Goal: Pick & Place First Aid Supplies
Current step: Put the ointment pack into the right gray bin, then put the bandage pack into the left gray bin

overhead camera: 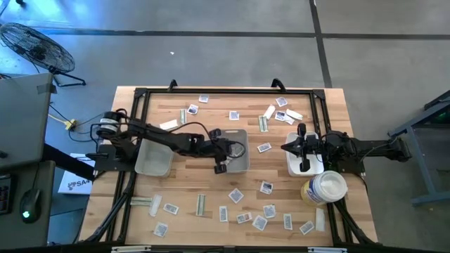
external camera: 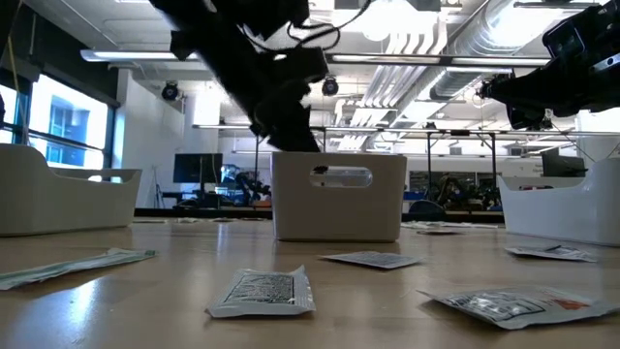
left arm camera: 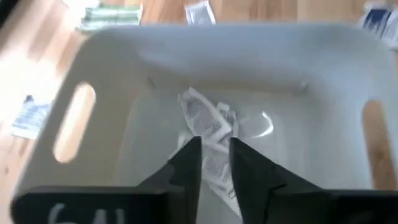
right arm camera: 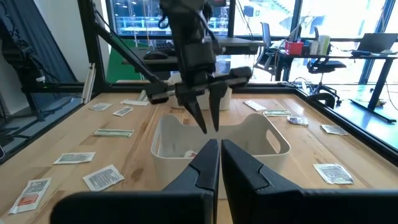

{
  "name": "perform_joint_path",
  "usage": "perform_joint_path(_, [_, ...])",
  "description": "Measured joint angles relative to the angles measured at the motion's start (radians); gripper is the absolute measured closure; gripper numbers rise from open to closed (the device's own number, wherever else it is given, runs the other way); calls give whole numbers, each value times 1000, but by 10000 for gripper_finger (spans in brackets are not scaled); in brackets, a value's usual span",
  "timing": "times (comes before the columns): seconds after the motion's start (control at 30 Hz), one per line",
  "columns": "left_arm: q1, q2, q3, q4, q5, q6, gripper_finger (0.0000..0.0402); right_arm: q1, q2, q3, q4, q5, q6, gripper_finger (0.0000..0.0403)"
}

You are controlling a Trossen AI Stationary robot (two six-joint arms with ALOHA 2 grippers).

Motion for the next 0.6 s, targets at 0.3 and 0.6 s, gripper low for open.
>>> perform_joint_path(0.3, [-97, -143, 155, -216, 66, -8, 287, 0, 0, 0, 0, 0, 0, 391])
perform_joint_path(0.6, [-418, -175, 167, -211, 66, -11, 286, 0, 0, 0, 0, 0, 0, 391])
